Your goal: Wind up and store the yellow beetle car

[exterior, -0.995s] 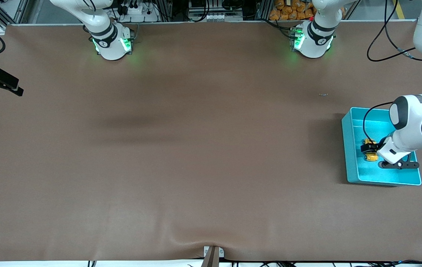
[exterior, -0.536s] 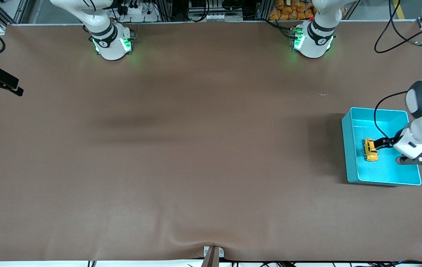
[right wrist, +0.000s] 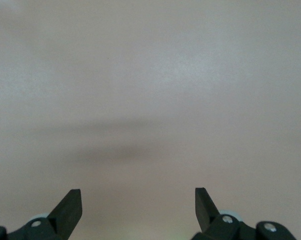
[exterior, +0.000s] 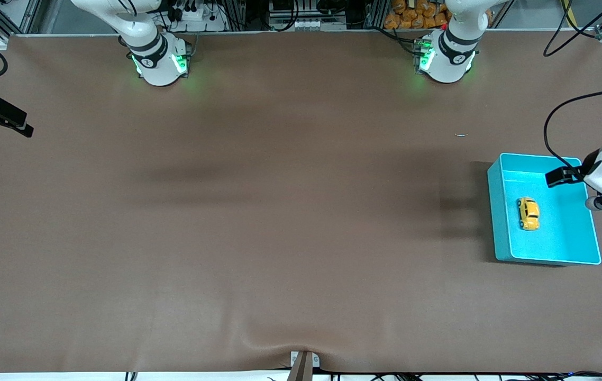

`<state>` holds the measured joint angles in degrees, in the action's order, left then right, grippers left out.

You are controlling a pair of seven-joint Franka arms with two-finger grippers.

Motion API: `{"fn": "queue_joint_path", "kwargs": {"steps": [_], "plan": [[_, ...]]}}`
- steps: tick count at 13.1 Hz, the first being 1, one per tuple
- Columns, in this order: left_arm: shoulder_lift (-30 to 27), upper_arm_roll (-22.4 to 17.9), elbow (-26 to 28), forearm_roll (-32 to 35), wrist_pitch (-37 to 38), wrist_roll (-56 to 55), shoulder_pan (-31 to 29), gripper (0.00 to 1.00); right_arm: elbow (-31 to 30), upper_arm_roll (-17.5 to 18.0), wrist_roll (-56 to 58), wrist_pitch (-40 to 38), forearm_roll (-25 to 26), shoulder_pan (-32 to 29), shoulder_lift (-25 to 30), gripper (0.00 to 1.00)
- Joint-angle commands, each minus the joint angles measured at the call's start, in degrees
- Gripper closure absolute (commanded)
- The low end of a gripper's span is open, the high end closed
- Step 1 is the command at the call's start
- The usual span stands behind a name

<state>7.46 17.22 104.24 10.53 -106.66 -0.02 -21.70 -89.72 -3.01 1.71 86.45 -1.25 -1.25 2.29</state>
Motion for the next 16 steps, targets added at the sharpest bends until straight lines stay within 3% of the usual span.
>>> {"fn": "queue_joint_path", "kwargs": {"steps": [1,4,7,10,16], "plan": [[-3.2,-0.9,-0.6,-3.6,4.6,-1.6,4.9,0.0,0.9,0.5,-0.9,-0.5,0.5,-0.4,-0.4,0.0],[-7.5,-8.8,-0.6,-4.5,9.7,-5.3,17.8,0.0,0.9,0.5,-0.9,-0.5,0.5,-0.4,-0.4,0.0],[-11.2,-9.1,-1.5,-8.7,15.0,-6.0,20.9,0.0,0.9,0.5,-0.9,-0.5,0.5,-0.4,-0.4,0.0],[-12.7,-12.7,-4.0,-10.2,16.8,-9.0,25.0,0.0,0.9,0.5,-0.9,-0.4,0.5,-0.4,-0.4,0.0],[-12.7,-12.5,-9.1,-12.7,18.9,-12.4,24.7,0.0,0.9,0.5,-0.9,-0.4,0.5,-0.4,-0.4,0.0]]}}
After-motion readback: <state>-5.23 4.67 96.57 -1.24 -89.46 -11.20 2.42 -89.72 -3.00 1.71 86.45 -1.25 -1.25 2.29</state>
